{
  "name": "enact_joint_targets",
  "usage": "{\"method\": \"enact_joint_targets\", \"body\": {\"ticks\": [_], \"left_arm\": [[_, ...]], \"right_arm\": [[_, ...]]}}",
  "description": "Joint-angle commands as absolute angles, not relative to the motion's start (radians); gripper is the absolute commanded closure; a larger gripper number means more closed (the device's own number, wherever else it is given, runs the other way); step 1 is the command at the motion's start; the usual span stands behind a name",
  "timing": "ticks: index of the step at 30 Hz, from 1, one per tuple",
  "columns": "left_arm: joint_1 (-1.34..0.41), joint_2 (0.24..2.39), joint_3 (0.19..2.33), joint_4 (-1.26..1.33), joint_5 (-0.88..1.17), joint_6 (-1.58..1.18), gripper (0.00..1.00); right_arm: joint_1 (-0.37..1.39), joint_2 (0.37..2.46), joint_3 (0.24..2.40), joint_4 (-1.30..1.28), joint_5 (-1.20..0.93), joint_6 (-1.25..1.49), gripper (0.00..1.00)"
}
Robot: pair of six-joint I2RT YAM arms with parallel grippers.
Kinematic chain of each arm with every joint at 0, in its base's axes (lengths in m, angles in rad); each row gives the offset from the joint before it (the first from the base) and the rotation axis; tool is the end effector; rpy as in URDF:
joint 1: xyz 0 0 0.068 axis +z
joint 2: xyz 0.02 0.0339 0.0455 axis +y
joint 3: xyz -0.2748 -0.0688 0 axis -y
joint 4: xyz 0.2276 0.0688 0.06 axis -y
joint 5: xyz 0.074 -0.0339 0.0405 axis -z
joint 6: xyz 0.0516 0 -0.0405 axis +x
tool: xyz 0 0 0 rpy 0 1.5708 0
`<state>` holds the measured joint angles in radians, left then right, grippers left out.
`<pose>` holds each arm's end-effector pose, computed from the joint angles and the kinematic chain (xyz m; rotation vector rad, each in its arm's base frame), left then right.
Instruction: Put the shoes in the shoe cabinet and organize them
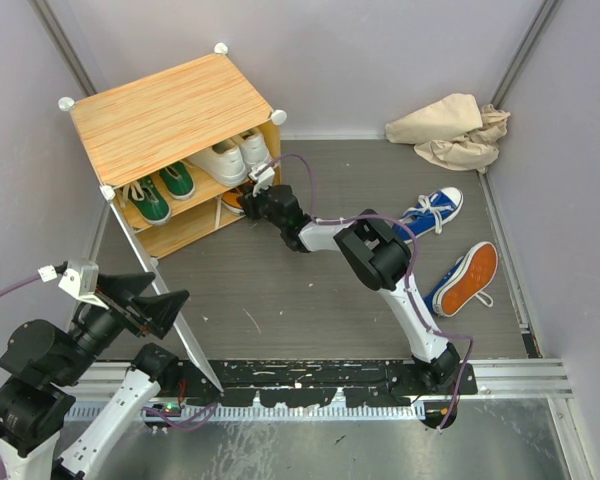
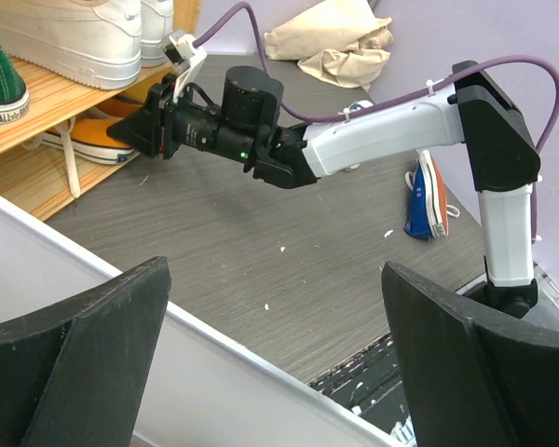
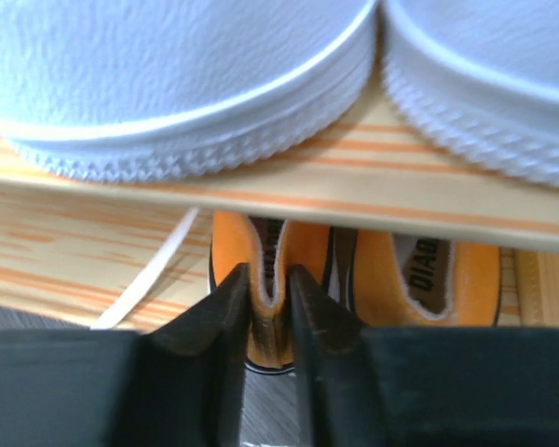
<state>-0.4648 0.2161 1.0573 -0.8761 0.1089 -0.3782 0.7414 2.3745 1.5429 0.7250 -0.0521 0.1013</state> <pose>-0.0170 0.0023 0.3777 0.1585 1.6484 -0.7356 0.3967 0.3669 0.1631 -0.5802 1.6222 0.6740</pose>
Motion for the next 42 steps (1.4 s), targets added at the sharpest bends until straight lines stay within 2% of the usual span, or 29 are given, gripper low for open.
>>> {"method": "enact_joint_targets", "body": {"ticks": [1, 3, 6, 16, 19, 21, 24, 28, 31, 36, 39, 42], "left_arm": [[-0.465, 0.251, 1.026, -1.011, 0.11, -0.388, 0.02], [-0.466, 0.247, 1.026, -1.011, 0.11, -0.39, 0.02], [-0.465, 0.242, 1.029, -1.015, 0.108, -0.39, 0.02], [-0.467, 0.221, 1.035, -1.023, 0.106, -0.392, 0.02], [-0.465, 0.223, 1.045, -1.033, 0.1, -0.39, 0.02], [-0.466, 0.225, 1.053, -1.045, 0.091, -0.387, 0.02], [-0.465, 0.221, 1.055, -1.049, 0.094, -0.387, 0.02], [-0.466, 0.202, 1.05, -1.036, 0.107, -0.382, 0.02], [-0.466, 0.193, 1.05, -1.028, 0.126, -0.373, 0.02], [-0.465, 0.193, 1.055, -1.026, 0.151, -0.357, 0.02], [-0.467, 0.188, 1.051, -1.018, 0.166, -0.357, 0.02], [-0.466, 0.184, 1.049, -1.017, 0.173, -0.357, 0.02]], "right_arm": [[0.722, 2.341, 1.543, 0.924, 0.047, 0.107, 0.64], [0.722, 2.323, 1.499, 0.955, 0.054, 0.117, 0.53], [0.724, 2.282, 1.446, 0.986, 0.05, 0.127, 0.44], [0.724, 2.049, 1.185, 1.009, 0.026, 0.182, 0.35], [0.724, 1.925, 1.11, 0.862, 0.127, 0.186, 0.29], [0.722, 1.839, 1.064, 0.739, 0.218, 0.171, 0.21], [0.701, 1.715, 1.008, 0.549, 0.386, 0.162, 0.01], [0.607, 1.591, 1.032, 0.187, 0.631, 0.261, 0.0], [0.486, 1.522, 1.009, 0.02, 0.704, 0.346, 0.0], [0.218, 1.473, 0.96, -0.066, 0.473, 0.448, 0.0], [0.169, 1.515, 0.957, -0.067, 0.423, 0.443, 0.03], [0.165, 1.584, 0.977, -0.064, 0.391, 0.42, 0.12]]}}
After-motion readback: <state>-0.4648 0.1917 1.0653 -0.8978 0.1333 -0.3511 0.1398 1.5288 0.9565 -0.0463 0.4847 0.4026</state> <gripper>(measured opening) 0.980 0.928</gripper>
